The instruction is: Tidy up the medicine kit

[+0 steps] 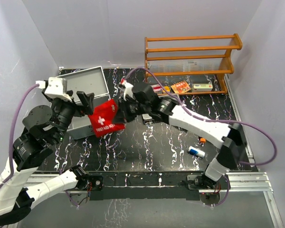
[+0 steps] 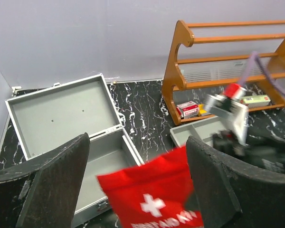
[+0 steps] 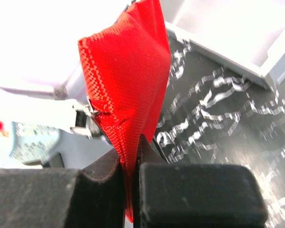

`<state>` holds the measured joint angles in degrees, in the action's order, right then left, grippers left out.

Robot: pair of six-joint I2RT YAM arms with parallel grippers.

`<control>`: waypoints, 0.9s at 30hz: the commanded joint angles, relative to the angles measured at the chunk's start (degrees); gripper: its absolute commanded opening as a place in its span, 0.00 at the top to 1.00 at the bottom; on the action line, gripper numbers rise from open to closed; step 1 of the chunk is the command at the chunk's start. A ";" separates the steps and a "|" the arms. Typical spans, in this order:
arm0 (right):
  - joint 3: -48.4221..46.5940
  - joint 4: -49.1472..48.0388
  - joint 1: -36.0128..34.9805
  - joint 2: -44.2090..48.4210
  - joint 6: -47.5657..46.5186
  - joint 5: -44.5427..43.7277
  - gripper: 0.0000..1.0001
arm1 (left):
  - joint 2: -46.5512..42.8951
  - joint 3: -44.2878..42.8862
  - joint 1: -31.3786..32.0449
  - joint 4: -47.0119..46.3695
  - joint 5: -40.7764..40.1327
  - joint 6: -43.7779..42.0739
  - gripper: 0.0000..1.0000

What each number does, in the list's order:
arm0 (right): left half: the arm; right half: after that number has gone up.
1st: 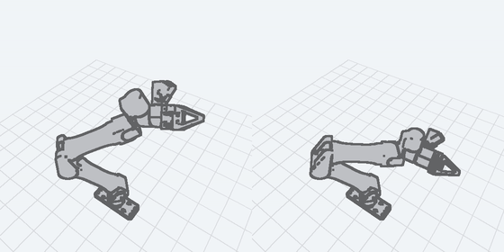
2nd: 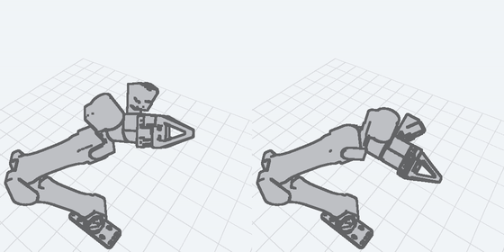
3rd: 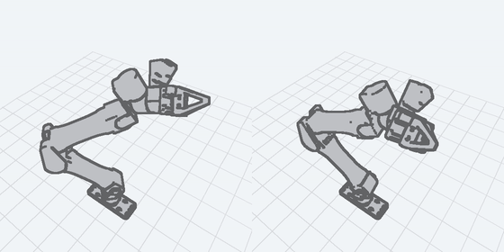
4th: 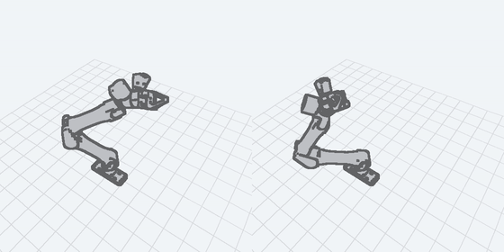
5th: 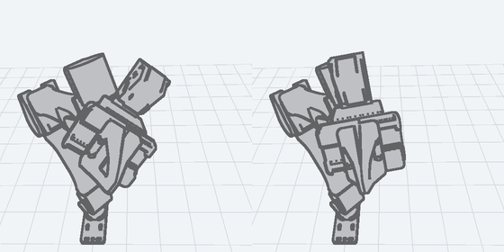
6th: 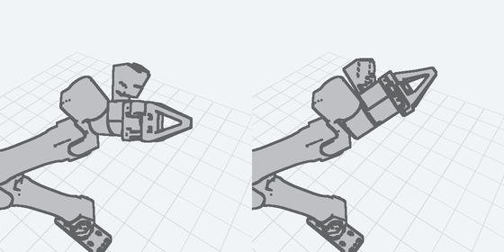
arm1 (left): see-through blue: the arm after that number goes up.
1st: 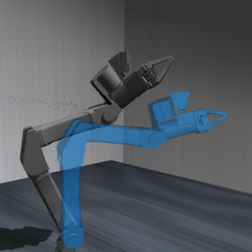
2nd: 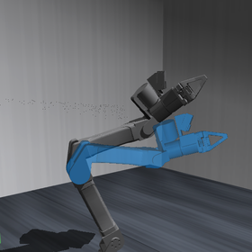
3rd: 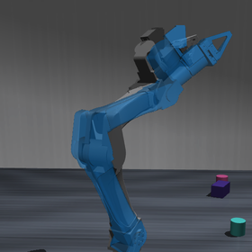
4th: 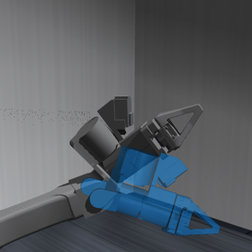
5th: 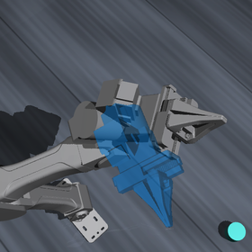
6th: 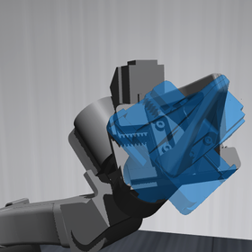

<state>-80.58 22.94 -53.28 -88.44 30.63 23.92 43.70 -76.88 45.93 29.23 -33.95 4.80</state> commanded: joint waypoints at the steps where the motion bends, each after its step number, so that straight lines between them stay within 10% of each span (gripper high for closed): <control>1: -15.15 -4.49 0.03 -11.33 10.87 -1.46 1.00 | 1.85 -3.55 0.06 4.80 -2.01 4.31 0.19; 16: -41.13 -4.61 0.07 -38.91 23.49 -4.42 1.00 | 4.20 -1.47 0.12 9.40 -7.20 8.37 0.17; 27: -37.84 -3.18 1.76 -40.90 24.65 -3.82 1.00 | 12.56 2.35 -0.45 10.19 -10.57 12.42 0.11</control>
<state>-120.49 22.52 -52.99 -131.74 54.35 21.80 53.87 -74.83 45.93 38.57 -42.68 14.94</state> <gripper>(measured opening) 0.021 0.880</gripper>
